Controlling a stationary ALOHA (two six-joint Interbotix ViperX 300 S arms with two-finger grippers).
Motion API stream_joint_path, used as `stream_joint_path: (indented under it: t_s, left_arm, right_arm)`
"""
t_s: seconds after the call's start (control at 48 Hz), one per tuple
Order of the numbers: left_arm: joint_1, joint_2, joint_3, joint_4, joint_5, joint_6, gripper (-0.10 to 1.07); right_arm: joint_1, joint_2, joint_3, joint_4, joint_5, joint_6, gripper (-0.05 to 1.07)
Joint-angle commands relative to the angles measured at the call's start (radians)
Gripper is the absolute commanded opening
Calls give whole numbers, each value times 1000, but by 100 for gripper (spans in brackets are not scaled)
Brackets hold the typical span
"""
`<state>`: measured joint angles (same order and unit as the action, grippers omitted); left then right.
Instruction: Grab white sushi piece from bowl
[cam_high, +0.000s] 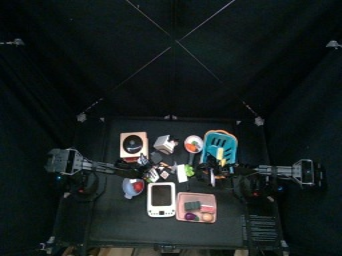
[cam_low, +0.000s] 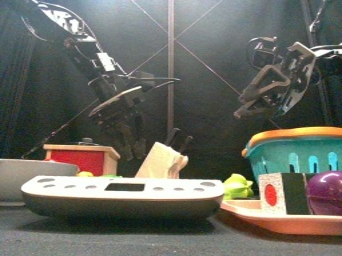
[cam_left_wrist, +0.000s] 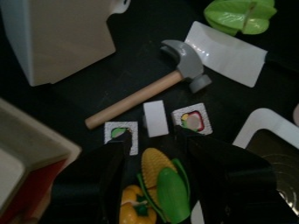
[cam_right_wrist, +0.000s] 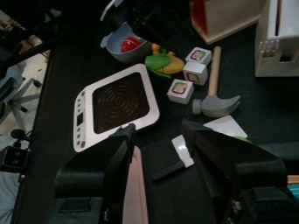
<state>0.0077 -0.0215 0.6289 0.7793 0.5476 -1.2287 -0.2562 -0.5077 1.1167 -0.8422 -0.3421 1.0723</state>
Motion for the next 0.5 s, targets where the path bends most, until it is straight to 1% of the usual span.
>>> stream_joint_path:
  t_s: [0.0,0.083,0.104,0.208,0.229,0.375,0.479]
  left_arm:
    - [-29,-57,8,2,52,14,82]
    - [-69,-110,32,-8,118,29,82]
    - [-87,-130,40,-15,144,34,82]
    - [-155,-198,83,-48,206,38,82]
    - [-178,-218,95,-57,218,40,82]
    - [-268,-291,179,-77,255,40,82]
    - [-295,-322,224,-75,252,41,82]
  right_arm:
    - [-6,-6,-9,2,-5,-3,83]
    - [-8,-6,-8,2,-3,-3,83]
    - [-8,-6,-8,2,-5,-3,83]
    - [-12,-6,-6,2,-5,-3,83]
    - [-14,-6,-6,2,-5,-3,83]
    - [-15,-5,-5,3,-3,-3,83]
    - [-15,-5,-8,6,-5,-2,83]
